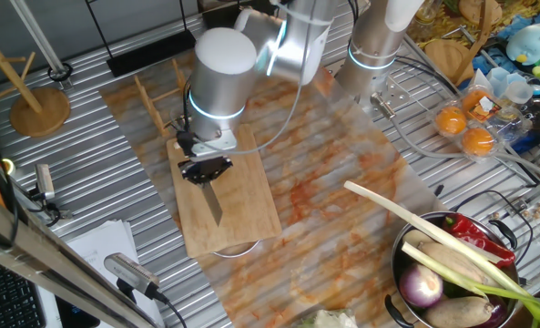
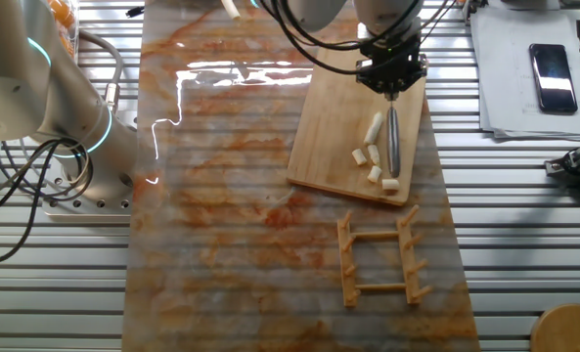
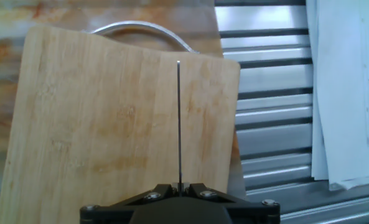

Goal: Chop the scallions

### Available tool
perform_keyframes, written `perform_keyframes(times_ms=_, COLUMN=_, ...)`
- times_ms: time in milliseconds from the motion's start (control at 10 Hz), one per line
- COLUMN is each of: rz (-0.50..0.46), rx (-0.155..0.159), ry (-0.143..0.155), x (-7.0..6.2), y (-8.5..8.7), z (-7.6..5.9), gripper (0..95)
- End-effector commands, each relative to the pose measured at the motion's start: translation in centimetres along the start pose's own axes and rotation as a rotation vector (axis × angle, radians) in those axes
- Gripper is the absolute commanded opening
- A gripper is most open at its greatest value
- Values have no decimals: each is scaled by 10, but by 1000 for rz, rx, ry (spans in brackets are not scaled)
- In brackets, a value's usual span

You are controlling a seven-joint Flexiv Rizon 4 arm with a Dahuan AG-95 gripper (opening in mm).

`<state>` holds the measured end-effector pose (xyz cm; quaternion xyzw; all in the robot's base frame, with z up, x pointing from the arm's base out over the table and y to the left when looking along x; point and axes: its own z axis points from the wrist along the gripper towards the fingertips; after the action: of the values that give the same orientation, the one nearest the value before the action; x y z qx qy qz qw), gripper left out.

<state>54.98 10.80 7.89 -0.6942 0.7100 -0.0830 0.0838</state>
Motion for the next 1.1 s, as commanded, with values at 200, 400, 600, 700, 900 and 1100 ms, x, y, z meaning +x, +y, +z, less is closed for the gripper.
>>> perform_keyframes(times_ms=200, rz=5, rx=35, ry=12, x=0, y=-1, z=0, gripper=0)
perform_keyframes(times_ms=400, rz=14, rx=65, ry=13, x=2, y=-2, z=2, gripper=0)
perform_keyframes(times_ms=600, rz=-3, rx=57, ry=-15, x=5, y=-4, z=8, gripper=0)
perform_keyframes(times_ms=700, rz=-1, rx=54, ry=-30, x=4, y=-4, z=9, gripper=0)
perform_keyframes(times_ms=900, rz=11, rx=54, ry=-39, x=0, y=-3, z=10, gripper=0)
perform_keyframes(times_ms=1100, rz=7, rx=44, ry=-54, x=-3, y=-2, z=11, gripper=0)
